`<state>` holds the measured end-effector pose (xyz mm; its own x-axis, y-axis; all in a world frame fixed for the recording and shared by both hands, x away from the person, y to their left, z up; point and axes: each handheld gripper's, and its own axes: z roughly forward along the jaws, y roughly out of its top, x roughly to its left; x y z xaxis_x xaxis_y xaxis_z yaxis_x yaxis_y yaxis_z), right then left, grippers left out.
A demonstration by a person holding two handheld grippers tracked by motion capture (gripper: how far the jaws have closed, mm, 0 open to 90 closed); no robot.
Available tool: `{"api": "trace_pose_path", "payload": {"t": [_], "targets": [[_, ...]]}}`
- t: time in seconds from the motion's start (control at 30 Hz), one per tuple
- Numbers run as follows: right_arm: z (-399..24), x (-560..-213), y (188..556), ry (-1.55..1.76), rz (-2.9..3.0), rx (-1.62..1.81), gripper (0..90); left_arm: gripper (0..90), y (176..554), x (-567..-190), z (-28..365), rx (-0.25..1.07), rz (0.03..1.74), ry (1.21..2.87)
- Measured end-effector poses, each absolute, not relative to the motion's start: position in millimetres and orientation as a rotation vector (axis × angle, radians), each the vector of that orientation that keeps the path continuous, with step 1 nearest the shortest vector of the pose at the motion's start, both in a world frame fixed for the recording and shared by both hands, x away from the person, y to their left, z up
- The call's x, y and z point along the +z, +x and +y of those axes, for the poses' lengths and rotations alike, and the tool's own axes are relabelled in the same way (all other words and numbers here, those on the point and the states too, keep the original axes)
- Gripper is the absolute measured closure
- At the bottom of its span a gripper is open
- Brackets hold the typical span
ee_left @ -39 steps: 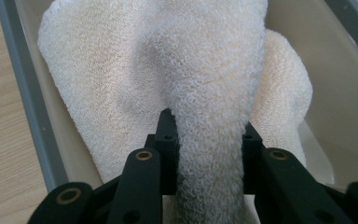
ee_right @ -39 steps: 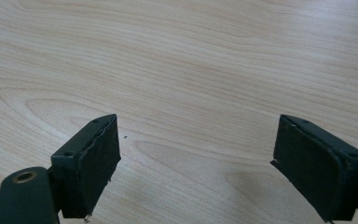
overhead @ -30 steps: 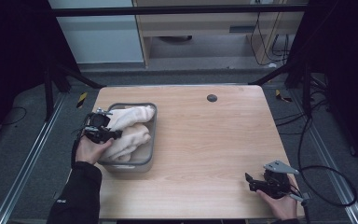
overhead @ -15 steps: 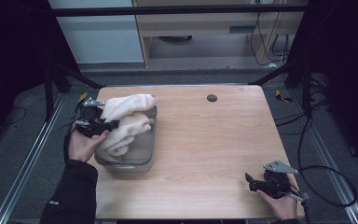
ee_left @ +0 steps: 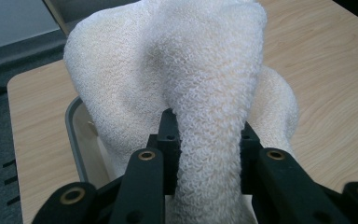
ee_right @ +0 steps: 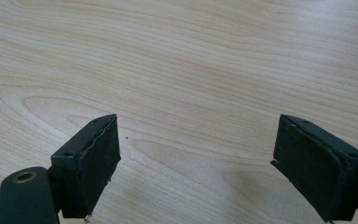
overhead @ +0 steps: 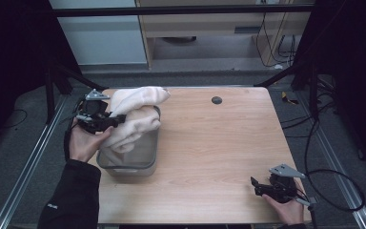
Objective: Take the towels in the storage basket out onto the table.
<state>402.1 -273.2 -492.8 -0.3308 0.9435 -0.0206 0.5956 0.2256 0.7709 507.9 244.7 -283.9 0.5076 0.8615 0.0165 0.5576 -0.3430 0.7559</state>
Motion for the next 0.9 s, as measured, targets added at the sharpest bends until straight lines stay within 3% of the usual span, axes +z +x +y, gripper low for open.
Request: {"api": "trace_pose_path", "payload": {"t": [0.9], "targets": [[-273, -492, 402, 1.418, 2.010, 0.935, 14.3, 71.2, 494, -249, 214, 0.478, 1.027, 2.110]]}}
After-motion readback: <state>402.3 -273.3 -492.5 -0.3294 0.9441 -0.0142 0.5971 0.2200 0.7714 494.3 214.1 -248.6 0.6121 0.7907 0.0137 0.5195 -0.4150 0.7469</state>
